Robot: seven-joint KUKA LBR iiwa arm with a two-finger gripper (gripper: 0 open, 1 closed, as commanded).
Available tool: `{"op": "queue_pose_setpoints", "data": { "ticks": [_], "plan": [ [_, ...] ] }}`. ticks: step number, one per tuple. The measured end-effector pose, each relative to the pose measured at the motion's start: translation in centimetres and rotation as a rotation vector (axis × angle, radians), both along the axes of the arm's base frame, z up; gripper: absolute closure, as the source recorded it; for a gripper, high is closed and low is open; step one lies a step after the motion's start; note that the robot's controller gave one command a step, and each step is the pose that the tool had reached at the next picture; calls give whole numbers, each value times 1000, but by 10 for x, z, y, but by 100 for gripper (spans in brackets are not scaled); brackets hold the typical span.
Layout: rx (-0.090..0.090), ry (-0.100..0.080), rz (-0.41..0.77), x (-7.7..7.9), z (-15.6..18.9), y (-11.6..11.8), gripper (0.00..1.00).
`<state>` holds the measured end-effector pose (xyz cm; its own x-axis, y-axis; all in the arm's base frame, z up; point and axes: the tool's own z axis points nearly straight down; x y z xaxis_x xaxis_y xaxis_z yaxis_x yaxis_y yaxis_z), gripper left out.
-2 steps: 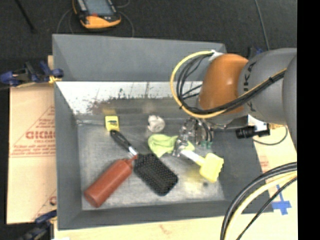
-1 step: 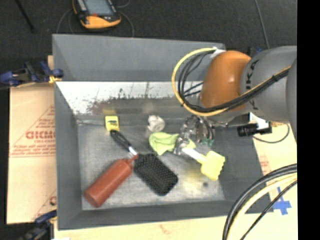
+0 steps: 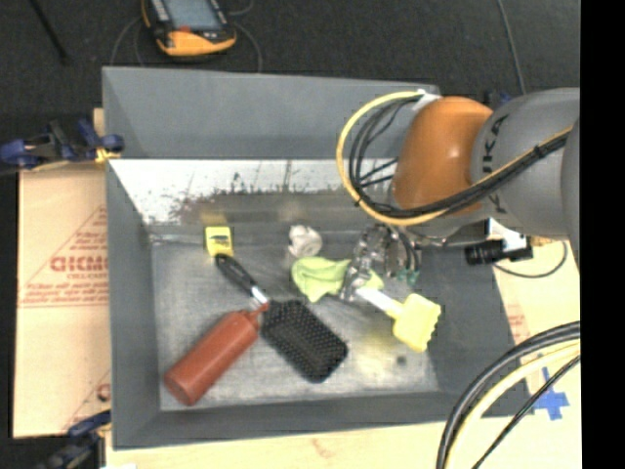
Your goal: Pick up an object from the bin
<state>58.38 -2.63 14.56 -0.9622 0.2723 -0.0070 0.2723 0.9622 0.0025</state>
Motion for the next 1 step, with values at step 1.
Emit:
{"op": "queue_pose_setpoints", "data": {
  "ticks": [1],
  "plan": [
    [0, 4, 1, -1, 4, 0, 100]
  ]
}}
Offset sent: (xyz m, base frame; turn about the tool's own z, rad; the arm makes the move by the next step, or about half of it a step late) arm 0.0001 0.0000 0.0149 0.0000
